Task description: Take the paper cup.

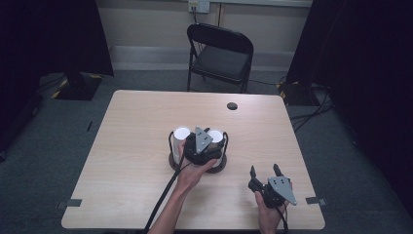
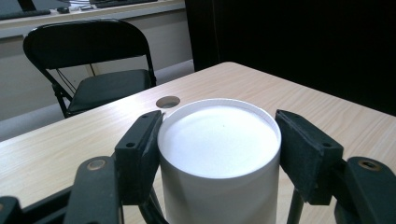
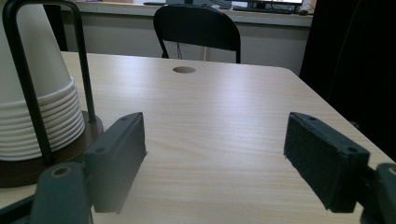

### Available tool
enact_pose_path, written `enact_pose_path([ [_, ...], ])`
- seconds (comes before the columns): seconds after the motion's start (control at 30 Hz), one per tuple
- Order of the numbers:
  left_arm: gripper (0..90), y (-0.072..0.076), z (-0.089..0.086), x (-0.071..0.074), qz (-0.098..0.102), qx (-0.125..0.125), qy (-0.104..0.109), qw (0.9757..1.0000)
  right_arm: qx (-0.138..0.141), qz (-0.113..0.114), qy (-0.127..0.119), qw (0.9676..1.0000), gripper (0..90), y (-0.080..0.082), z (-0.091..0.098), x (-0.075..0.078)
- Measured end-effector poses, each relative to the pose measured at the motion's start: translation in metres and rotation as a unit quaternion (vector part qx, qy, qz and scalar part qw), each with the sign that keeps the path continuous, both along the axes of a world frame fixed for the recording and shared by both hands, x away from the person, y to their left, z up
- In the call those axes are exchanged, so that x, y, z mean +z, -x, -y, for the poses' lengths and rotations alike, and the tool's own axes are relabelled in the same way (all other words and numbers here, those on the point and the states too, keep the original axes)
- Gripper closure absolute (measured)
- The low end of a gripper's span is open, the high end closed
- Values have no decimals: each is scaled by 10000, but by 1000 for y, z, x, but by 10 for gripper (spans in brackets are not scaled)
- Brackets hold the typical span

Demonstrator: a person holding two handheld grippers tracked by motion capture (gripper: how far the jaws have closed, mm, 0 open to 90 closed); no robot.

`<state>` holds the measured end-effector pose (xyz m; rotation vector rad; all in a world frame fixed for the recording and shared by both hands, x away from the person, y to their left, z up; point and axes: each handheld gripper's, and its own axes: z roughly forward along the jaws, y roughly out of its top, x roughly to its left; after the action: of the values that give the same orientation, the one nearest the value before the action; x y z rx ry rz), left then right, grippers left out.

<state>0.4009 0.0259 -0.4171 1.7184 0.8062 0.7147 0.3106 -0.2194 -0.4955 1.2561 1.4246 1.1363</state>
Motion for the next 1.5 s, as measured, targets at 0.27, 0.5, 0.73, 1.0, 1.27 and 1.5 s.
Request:
enact_pose_path([
  [0.27,346,0,-3,7,4,-19,141,9999,-1,1,5,10000,200,0,0,0],
  [0.5,347,2,-6,10,-41,7,284,9996,-3,-3,11,10000,200,0,0,0],
  [0.73,348,5,-9,16,52,7,384,9992,4,2,10,10000,200,0,0,0],
  [1.0,348,7,-12,20,106,-4,512,9986,0,2,15,10000,200,0,0,0],
  [1.27,348,9,-13,22,120,-16,575,9983,1,0,16,10000,200,0,0,0],
  [1.5,349,10,-17,28,201,-23,684,9975,2,1,16,10000,200,0,0,0],
])
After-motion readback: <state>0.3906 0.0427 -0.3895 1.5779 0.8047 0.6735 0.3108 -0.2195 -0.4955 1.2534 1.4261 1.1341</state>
